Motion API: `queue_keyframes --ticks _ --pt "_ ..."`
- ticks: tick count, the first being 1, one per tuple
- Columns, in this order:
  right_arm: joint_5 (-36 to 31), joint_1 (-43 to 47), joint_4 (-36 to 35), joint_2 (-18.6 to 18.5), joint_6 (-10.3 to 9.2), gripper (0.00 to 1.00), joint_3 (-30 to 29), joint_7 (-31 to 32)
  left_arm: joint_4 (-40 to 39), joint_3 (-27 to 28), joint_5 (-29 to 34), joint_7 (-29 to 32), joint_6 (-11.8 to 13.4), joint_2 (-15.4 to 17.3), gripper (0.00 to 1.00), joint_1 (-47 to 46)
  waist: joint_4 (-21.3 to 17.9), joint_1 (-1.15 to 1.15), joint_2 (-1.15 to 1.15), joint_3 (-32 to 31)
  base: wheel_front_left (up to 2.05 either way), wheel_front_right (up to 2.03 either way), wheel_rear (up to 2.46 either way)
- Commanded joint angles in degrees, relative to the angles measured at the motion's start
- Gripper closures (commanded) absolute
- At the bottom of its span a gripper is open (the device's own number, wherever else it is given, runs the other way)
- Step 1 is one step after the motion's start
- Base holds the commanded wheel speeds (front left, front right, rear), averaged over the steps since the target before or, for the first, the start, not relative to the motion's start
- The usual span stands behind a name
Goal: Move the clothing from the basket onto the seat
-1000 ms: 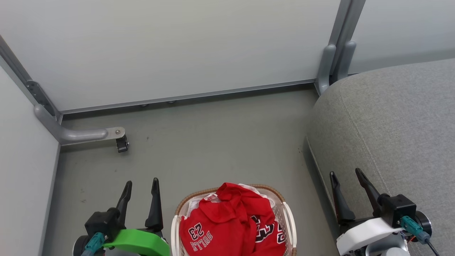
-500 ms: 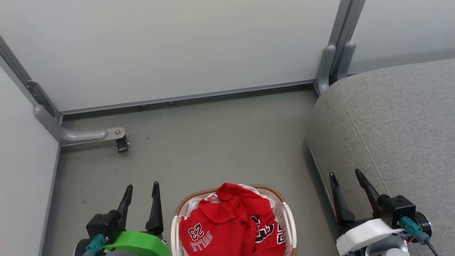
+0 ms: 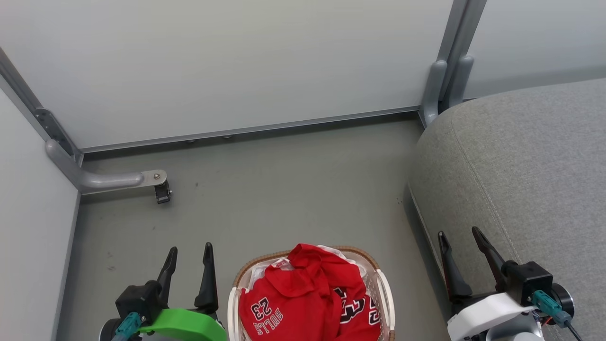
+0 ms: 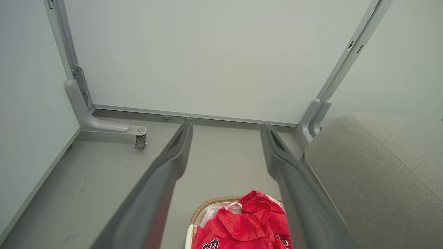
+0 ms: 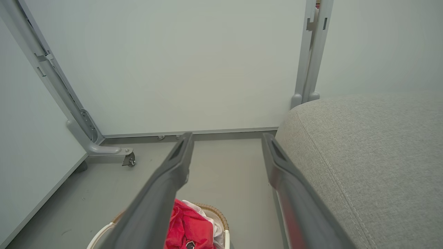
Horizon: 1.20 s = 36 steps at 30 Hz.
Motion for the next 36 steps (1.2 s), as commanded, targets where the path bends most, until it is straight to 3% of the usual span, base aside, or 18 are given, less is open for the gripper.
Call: queue_keyframes --ticks 1,11,21,27,36 --pt "-0.2 0.7 -0.2 -0.3 0.0 0.0 0.0 -0.3 0.0 -0.1 0.3 -0.1 -0.1 0.4 0.0 0.8 0.0 0.0 0.0 0.1 0.0 0.0 0.0" --pt "-0.7 -0.9 -1.2 -0.3 0.0 0.0 -0.2 -0.3 -0.2 -0.8 2.1 -0.1 -0.6 0.4 0.0 -1.5 -0.5 0.0 0.0 3.1 0.0 0.0 0.0" --pt "-0.5 -5.6 -2.4 -0.3 0.0 0.0 -1.4 -0.3 3.3 -5.6 5.9 -0.1 -2.0 0.3 0.0 -9.6 -2.6 0.0 0.0 12.5 0.0 0.0 0.0" --pt "0.0 -10.6 -4.0 -0.3 0.0 0.0 -2.5 -0.3 10.6 -10.2 8.6 0.0 -2.7 0.4 0.0 -17.8 -5.2 0.0 0.0 21.1 0.0 0.0 0.0" --pt "2.4 -17.8 -6.4 -0.2 -0.01 0.0 -3.3 -0.3 26.3 -16.1 7.0 -0.1 -3.4 0.4 0.0 -29.4 -10.4 0.0 0.0 32.3 0.0 0.0 0.0"
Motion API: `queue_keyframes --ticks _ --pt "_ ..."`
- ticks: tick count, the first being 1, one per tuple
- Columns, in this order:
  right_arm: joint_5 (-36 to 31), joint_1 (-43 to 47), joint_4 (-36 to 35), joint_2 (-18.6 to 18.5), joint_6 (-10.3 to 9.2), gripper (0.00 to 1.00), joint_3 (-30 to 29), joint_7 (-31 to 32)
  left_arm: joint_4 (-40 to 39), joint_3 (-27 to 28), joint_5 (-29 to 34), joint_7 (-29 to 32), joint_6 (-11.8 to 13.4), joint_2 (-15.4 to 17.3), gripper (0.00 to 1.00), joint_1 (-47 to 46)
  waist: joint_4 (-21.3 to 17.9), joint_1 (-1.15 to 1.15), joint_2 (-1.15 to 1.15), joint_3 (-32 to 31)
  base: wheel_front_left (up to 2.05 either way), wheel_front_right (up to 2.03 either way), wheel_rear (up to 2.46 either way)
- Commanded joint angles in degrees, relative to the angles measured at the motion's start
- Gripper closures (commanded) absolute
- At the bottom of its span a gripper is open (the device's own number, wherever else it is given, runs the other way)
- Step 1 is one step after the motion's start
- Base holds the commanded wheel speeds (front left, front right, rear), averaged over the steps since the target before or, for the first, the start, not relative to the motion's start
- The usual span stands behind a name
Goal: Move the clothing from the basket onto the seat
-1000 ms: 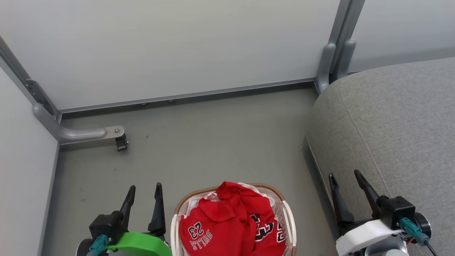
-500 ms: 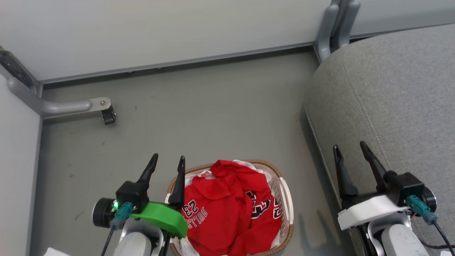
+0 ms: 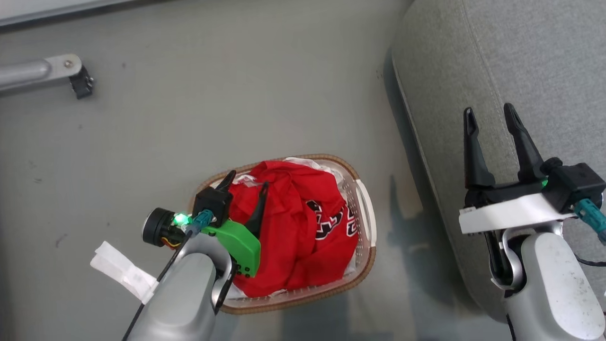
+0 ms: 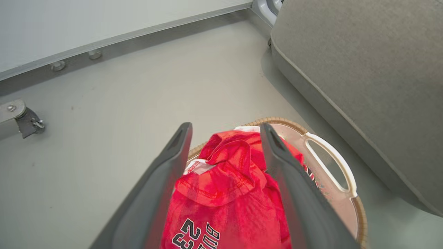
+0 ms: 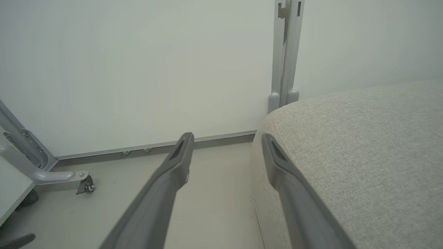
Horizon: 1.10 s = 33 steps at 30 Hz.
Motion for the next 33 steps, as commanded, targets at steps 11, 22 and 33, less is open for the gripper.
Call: queue_keyframes --ticks 11,22,33 --pt "4.6 -5.6 -3.3 -0.1 -0.03 0.0 3.8 -0.3 17.3 -3.4 -0.1 0.0 -0.3 0.5 0.0 -11.5 -11.4 -0.01 0.0 17.0 0.0 0.0 0.0" --pt "6.6 -8.0 -4.2 -0.1 -0.03 0.0 5.4 -0.3 23.0 -3.0 -0.6 0.0 0.2 1.3 0.0 -17.9 -14.2 -0.01 0.0 20.6 0.0 0.0 0.0" --pt "7.1 -8.2 -4.3 -0.2 -0.03 0.0 6.4 -0.3 23.4 -0.1 -2.9 0.0 4.6 2.2 0.91 -19.2 -14.4 -0.01 0.0 20.6 0.0 0.0 0.0"
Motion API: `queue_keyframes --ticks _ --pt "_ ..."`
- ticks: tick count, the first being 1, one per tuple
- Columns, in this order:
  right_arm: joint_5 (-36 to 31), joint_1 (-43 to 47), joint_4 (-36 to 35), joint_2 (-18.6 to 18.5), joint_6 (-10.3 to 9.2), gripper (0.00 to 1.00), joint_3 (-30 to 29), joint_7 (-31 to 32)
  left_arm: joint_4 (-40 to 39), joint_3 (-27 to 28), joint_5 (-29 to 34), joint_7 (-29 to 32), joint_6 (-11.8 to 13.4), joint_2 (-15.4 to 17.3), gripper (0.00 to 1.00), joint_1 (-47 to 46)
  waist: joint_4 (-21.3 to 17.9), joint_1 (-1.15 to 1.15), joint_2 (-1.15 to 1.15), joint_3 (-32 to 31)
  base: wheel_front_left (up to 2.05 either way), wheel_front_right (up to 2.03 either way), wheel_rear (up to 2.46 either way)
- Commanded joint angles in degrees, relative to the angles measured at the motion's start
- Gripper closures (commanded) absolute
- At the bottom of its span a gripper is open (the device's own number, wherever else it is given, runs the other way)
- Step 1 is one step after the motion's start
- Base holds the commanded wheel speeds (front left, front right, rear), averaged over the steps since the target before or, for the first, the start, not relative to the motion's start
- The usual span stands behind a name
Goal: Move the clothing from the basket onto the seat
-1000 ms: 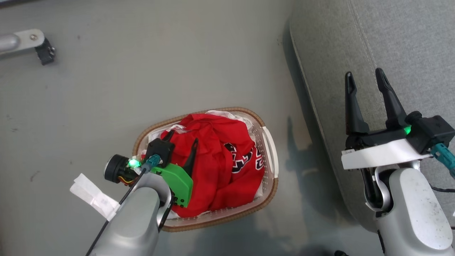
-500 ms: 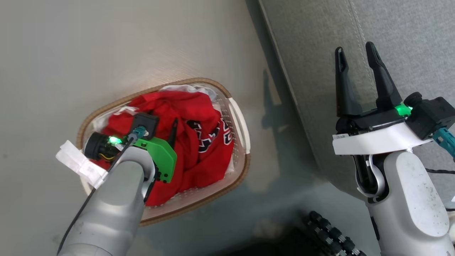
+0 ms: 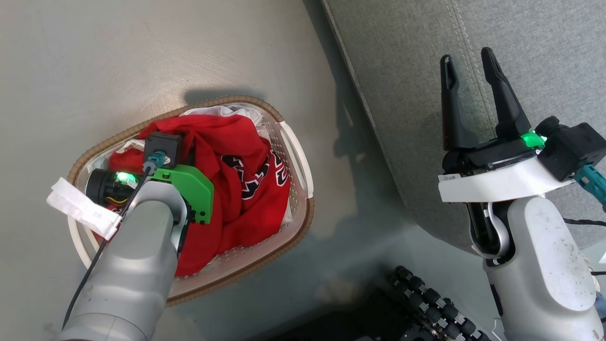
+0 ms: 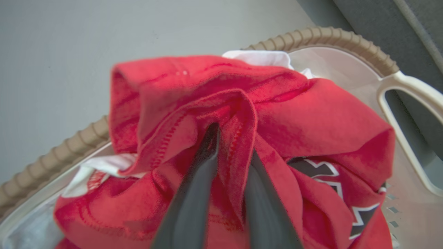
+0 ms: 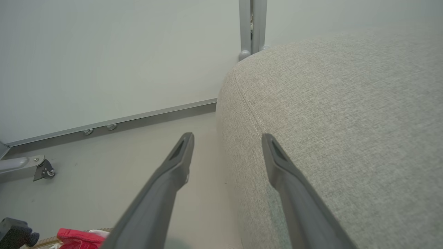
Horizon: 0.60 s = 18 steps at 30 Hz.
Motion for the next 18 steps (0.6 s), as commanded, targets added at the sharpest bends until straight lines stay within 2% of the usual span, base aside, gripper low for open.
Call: queue_keyframes --ticks 1,9,18 --pt "0.1 -0.3 -0.2 -0.1 -0.04 0.0 0.0 -0.3 -0.1 0.2 0.0 0.0 0.5 0.3 1.0 -0.9 0.1 -0.01 0.0 -0.1 0.0 0.0 0.0" --pt "-0.5 0.6 0.8 -0.1 -0.04 0.0 -0.4 -0.3 -1.0 0.3 -0.4 -0.1 -0.2 0.7 1.0 1.7 1.2 -0.01 0.0 -2.1 0.0 0.0 0.0" --pt "-2.9 2.9 2.5 -0.2 -0.04 0.0 -0.8 -0.3 -9.7 0.6 0.0 -0.1 -2.3 0.8 1.0 8.6 5.0 -0.01 0.0 -9.1 0.0 0.0 0.0"
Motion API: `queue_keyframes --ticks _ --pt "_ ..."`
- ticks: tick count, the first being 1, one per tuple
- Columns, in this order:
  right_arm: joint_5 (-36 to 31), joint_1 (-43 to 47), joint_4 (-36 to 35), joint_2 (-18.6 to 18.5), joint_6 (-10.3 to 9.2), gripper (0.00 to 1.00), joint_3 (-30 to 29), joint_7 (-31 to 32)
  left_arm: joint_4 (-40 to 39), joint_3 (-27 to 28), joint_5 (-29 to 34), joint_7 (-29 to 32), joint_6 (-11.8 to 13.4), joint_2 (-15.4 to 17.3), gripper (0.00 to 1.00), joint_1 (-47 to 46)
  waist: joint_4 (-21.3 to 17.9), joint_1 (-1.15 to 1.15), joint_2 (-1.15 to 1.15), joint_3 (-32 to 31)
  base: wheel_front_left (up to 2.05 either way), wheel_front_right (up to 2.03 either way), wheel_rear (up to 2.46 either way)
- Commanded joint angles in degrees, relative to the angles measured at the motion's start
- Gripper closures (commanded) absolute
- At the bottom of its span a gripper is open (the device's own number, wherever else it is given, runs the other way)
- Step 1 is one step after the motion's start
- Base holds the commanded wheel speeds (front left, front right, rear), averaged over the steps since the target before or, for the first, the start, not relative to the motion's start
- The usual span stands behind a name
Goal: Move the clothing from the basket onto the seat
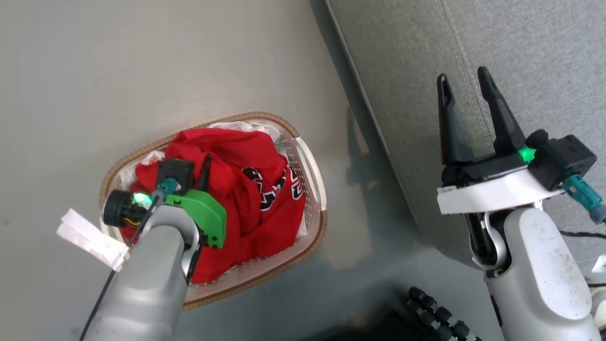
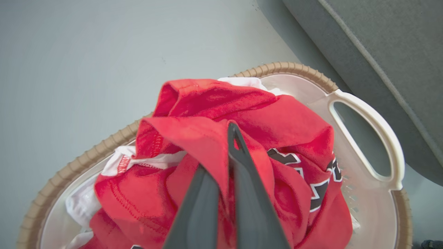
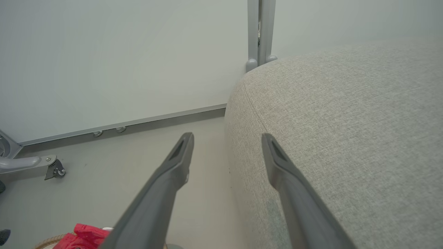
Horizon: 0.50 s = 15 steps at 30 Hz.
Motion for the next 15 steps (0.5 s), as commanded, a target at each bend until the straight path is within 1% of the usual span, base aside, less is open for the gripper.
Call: queue_keyframes --ticks 1,10,15 --pt "-0.8 1.4 0.5 -0.2 -0.04 0.0 -0.2 -0.3 -1.6 0.3 0.3 -0.1 -0.4 0.5 1.0 1.8 2.8 0.0 0.0 -4.4 0.0 0.0 0.0" --pt "-3.7 6.8 3.1 -0.2 -0.04 0.0 -1.0 -0.3 -13.9 0.9 1.7 -0.1 -1.6 1.9 1.0 10.9 7.8 0.0 0.0 -16.2 0.0 0.0 0.0" --pt "-4.5 10.6 4.6 -0.2 -0.05 0.0 -1.3 -0.3 -20.5 0.5 2.8 -0.1 -2.1 4.3 1.0 14.3 9.6 0.0 0.0 -23.1 0.0 0.0 0.0"
